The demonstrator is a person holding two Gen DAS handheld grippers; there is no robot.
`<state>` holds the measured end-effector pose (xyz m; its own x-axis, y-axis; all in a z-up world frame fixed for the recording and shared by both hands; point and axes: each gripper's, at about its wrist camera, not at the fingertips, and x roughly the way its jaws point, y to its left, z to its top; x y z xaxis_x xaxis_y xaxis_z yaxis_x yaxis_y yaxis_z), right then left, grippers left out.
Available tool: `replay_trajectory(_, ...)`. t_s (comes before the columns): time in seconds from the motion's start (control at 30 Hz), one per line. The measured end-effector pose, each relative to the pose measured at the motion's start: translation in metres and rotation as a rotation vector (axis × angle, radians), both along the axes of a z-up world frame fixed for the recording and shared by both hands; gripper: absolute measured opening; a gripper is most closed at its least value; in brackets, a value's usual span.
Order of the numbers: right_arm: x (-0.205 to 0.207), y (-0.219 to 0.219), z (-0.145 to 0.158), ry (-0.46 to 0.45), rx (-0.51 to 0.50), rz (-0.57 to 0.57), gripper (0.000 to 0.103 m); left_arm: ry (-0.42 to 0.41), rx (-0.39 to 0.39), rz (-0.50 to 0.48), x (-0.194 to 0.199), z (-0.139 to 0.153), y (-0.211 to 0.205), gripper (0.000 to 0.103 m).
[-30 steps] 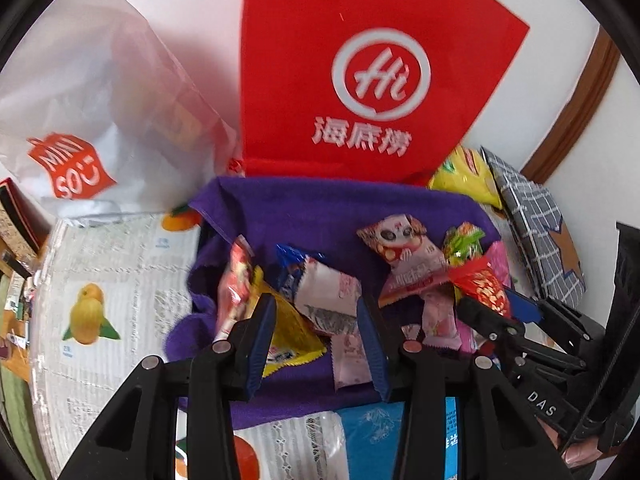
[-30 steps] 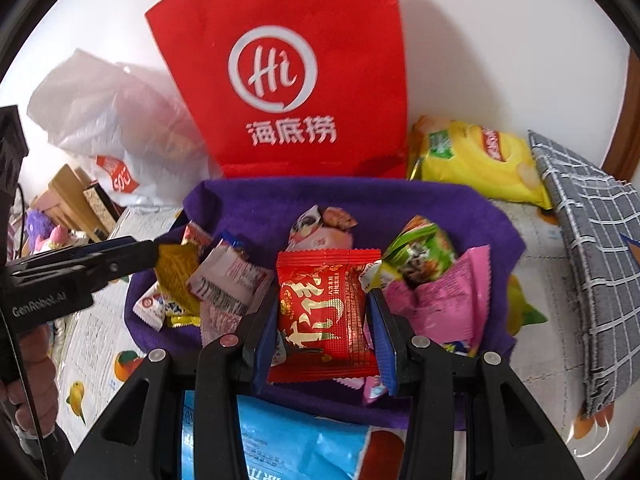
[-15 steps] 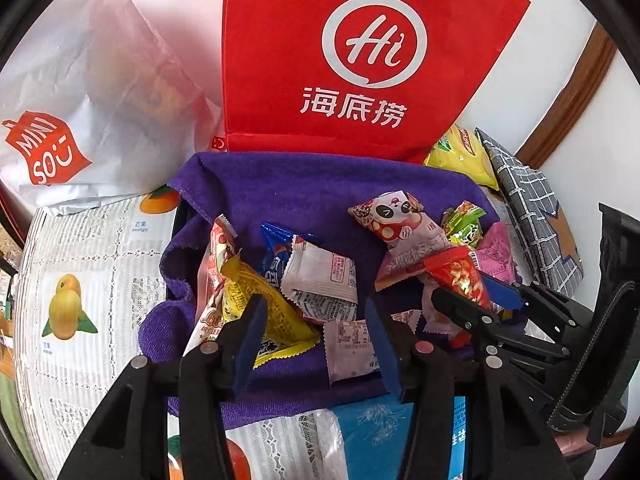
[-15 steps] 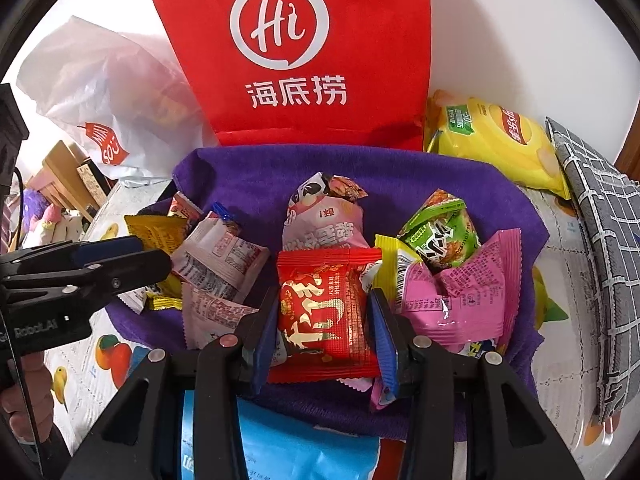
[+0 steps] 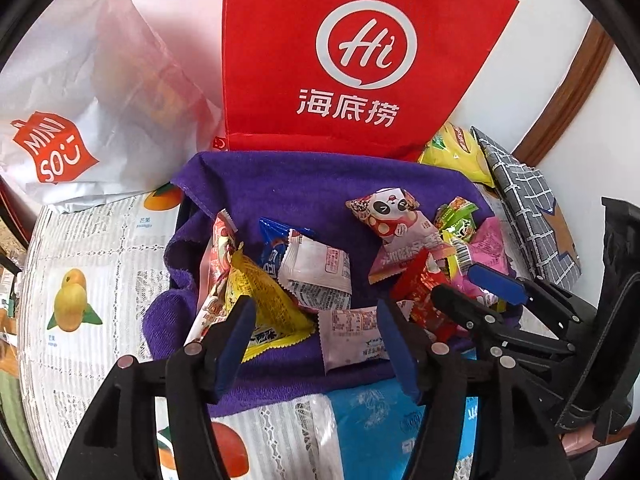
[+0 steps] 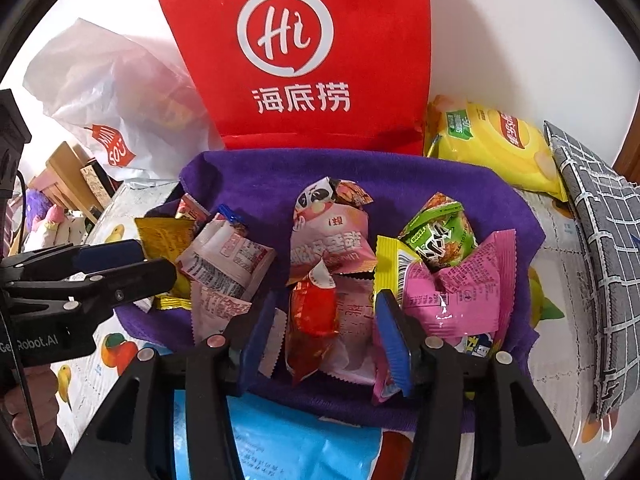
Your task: Organize snacks
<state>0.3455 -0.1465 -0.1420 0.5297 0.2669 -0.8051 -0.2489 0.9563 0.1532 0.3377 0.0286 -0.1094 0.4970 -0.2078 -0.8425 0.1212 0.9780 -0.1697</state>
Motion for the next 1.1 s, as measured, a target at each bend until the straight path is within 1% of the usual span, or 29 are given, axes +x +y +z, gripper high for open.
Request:
replay_trajectory(0.2,-0.012,-0.002,0.019,-0.027,0.012,-0.006,0.052,-0.015,0.01,0.009,-0.016,0.014,0.0,0.064)
replay_trajectory(0.43,-0.034,-0.01,0.04,-0.053,0.018,-0.032,0.054,-0.044,0.024,0.03,-0.045,0.032,0.003,0.068)
replay_trajectory(0.63,-0.062,-0.02,0.063,-0.078,0.018,-0.072,0.056,-0.073,0.032,0.053,-0.074,0.05,0.003,0.072)
replay_trajectory(0.77,-0.085,-0.03,0.079,-0.098,0.018,-0.109,0.058,-0.103,0.04,0.065,-0.1,0.064,0.0,0.077)
replay_trajectory(0.97,-0.129,-0.045,0.107,-0.137,0.006,-0.164,0.065,-0.162,0.054,0.082,-0.145,0.088,-0.005,0.086)
replay_trajectory(1.03,-0.149,-0.049,0.118,-0.16,-0.002,-0.173,0.073,-0.186,0.062,0.081,-0.165,0.096,-0.009,0.089)
replay_trajectory(1.1,-0.166,-0.052,0.126,-0.179,-0.003,-0.174,0.077,-0.21,0.075,0.08,-0.183,0.102,-0.014,0.094)
